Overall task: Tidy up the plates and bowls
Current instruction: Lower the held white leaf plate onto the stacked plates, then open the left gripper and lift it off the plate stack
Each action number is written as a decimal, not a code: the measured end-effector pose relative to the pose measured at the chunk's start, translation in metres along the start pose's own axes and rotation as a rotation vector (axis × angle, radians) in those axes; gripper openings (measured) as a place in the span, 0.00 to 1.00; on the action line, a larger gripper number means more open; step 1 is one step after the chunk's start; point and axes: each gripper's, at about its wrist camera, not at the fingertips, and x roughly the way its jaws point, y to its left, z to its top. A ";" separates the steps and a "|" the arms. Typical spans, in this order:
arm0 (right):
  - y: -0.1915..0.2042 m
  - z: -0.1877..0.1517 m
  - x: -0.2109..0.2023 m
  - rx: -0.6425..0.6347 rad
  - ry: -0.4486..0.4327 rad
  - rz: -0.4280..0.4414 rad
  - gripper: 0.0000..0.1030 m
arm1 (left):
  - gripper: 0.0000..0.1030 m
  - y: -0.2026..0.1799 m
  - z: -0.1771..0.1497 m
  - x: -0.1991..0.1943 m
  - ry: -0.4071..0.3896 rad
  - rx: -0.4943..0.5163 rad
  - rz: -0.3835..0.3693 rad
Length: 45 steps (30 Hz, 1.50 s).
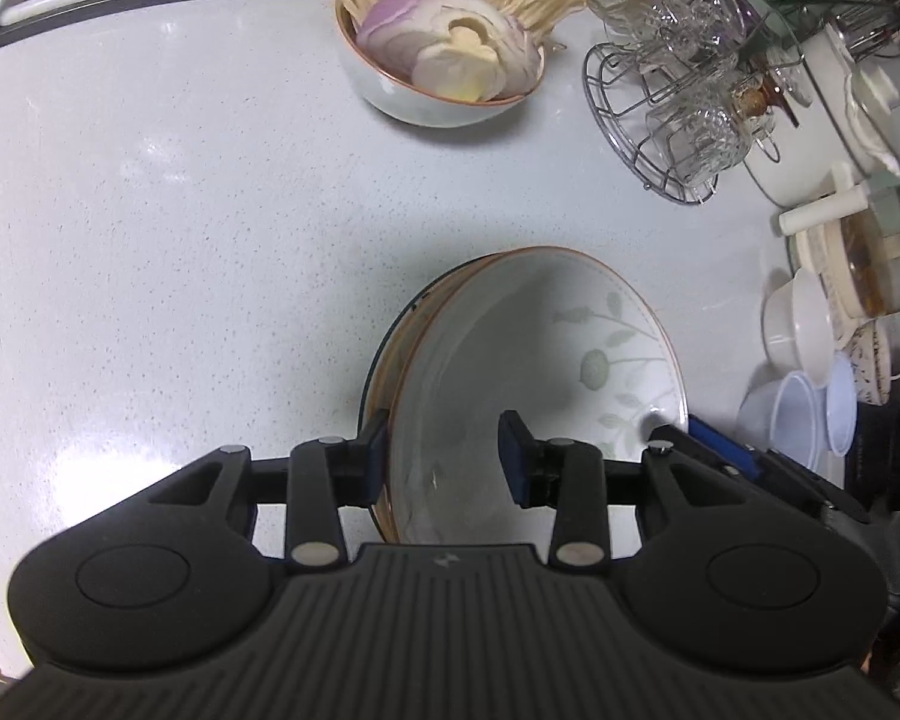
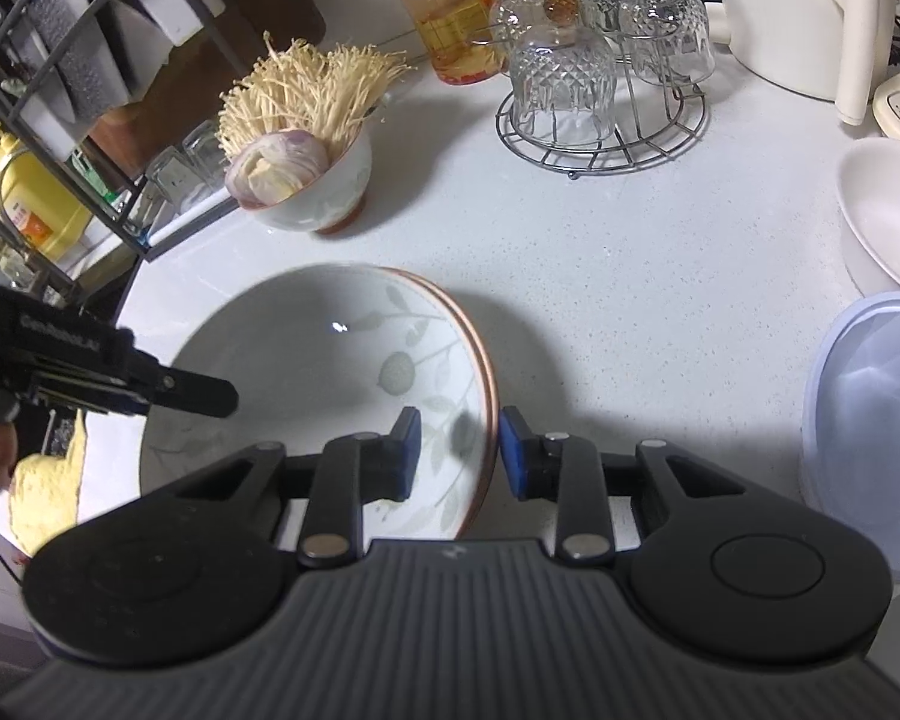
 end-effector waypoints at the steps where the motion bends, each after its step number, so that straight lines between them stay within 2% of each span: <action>1: 0.001 0.000 0.000 -0.007 0.000 -0.004 0.30 | 0.41 0.000 -0.001 -0.001 -0.003 0.000 0.003; 4: 0.002 -0.002 0.002 -0.010 0.010 -0.014 0.30 | 0.44 0.000 -0.007 -0.002 0.014 0.008 -0.010; 10: 0.005 -0.008 0.005 0.003 0.011 -0.037 0.30 | 0.44 0.009 -0.014 -0.005 0.030 -0.013 -0.054; 15: 0.006 -0.012 0.010 0.028 0.014 -0.058 0.29 | 0.45 0.021 -0.011 -0.006 0.101 -0.055 -0.130; 18: 0.008 -0.013 0.009 0.045 0.007 -0.064 0.29 | 0.47 0.024 -0.012 -0.011 0.109 -0.018 -0.117; 20: 0.008 -0.012 0.009 0.060 0.006 -0.079 0.28 | 0.48 0.031 -0.013 -0.017 0.101 -0.018 -0.143; 24: 0.012 -0.009 0.007 0.065 -0.009 -0.109 0.28 | 0.49 0.037 -0.011 -0.031 0.049 0.012 -0.120; 30: 0.019 0.002 -0.013 0.073 -0.082 -0.171 0.27 | 0.49 0.028 -0.006 -0.064 -0.064 0.086 -0.106; 34: 0.029 0.012 -0.034 0.068 -0.127 -0.206 0.27 | 0.49 0.015 -0.004 -0.087 -0.132 0.133 -0.129; 45: 0.079 0.021 -0.089 0.078 -0.244 -0.203 0.28 | 0.49 -0.006 -0.019 -0.126 -0.242 0.215 -0.115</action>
